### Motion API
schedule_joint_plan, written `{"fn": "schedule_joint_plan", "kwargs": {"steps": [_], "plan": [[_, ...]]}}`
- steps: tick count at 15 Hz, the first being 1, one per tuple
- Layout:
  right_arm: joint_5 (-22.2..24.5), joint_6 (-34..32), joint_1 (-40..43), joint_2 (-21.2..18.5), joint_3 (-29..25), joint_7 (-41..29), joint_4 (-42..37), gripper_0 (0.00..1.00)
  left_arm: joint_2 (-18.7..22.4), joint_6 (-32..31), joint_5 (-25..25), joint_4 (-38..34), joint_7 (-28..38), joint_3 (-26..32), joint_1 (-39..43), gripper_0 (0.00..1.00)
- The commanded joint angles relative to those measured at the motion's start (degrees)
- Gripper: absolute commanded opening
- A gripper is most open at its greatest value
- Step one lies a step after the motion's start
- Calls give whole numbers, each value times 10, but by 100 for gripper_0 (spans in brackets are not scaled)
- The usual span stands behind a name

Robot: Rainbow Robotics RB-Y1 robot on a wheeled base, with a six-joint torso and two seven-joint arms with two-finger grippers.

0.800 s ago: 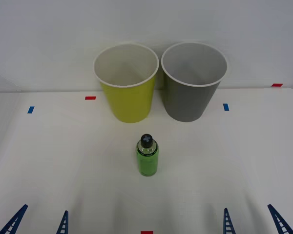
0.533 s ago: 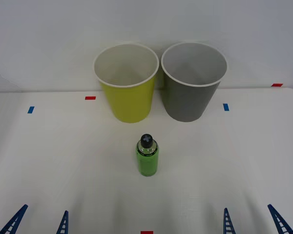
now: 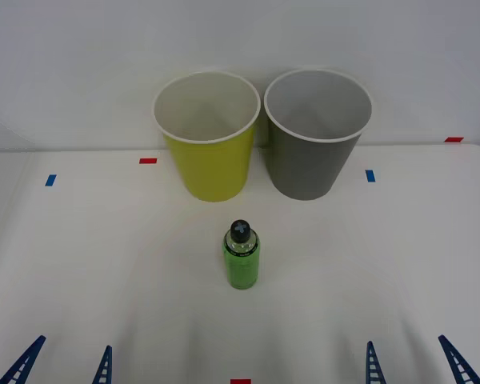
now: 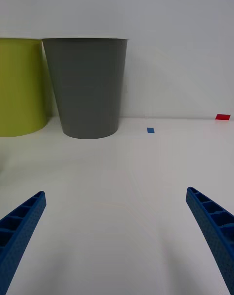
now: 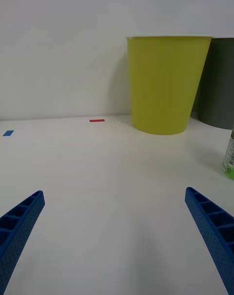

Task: Put cans in the gray bin and PET bottles in the light green bin.

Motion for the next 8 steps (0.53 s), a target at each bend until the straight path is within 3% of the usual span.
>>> {"fn": "schedule_joint_plan", "kwargs": {"steps": [1, 8], "plan": [[0, 0, 0, 0, 0, 0, 0, 100, 0, 0, 0, 0, 0, 0, 0, 100], [0, 0, 0, 0, 0, 0, 0, 100, 0, 0, 0, 0, 0, 0, 0, 100]]}}
